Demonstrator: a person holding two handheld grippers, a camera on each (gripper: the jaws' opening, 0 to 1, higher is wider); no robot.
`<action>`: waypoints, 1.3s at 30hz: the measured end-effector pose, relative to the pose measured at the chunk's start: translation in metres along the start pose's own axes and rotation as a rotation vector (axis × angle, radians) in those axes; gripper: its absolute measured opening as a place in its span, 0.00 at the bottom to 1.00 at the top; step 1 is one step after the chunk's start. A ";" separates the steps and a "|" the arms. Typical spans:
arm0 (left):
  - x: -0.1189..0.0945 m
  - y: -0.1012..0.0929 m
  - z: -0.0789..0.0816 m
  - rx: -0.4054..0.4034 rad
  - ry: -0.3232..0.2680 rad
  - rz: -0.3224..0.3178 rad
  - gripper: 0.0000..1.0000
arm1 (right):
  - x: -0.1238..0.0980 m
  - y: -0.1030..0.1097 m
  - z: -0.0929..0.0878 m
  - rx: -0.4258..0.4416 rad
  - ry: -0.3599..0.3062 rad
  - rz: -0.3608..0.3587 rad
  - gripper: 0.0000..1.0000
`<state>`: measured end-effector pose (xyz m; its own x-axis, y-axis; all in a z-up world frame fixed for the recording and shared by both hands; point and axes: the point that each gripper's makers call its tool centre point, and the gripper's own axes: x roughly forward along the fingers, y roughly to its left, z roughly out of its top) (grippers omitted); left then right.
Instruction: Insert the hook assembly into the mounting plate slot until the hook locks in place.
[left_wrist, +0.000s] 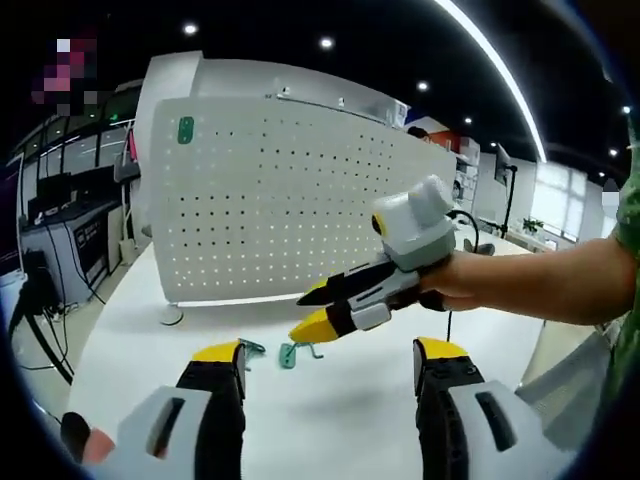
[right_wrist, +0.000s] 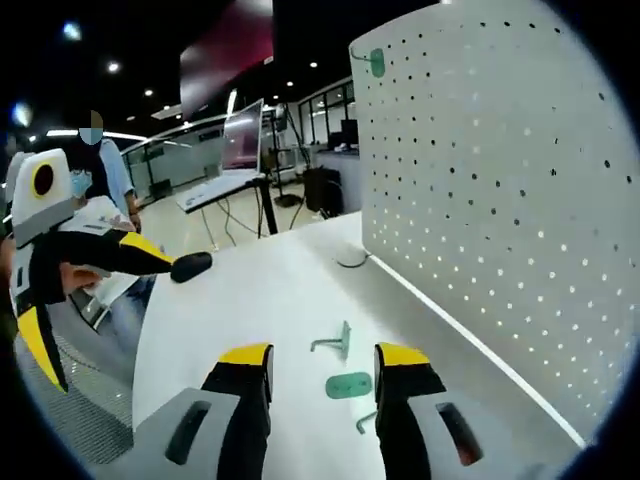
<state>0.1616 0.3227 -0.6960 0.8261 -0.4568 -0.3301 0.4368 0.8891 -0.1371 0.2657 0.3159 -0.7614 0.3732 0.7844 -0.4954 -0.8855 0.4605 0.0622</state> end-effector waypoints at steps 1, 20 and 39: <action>0.000 0.000 0.000 0.000 0.000 -0.001 0.70 | 0.002 0.000 -0.001 -0.004 0.009 -0.002 0.39; 0.005 0.011 -0.006 -0.018 0.013 -0.006 0.70 | 0.051 -0.012 -0.025 0.015 0.132 -0.008 0.24; -0.007 0.040 -0.006 -0.047 0.005 0.062 0.69 | 0.073 -0.015 -0.041 0.012 0.228 -0.024 0.16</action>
<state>0.1708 0.3613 -0.7050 0.8492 -0.4003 -0.3445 0.3671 0.9164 -0.1598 0.2948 0.3488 -0.8337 0.3204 0.6598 -0.6797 -0.8732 0.4839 0.0581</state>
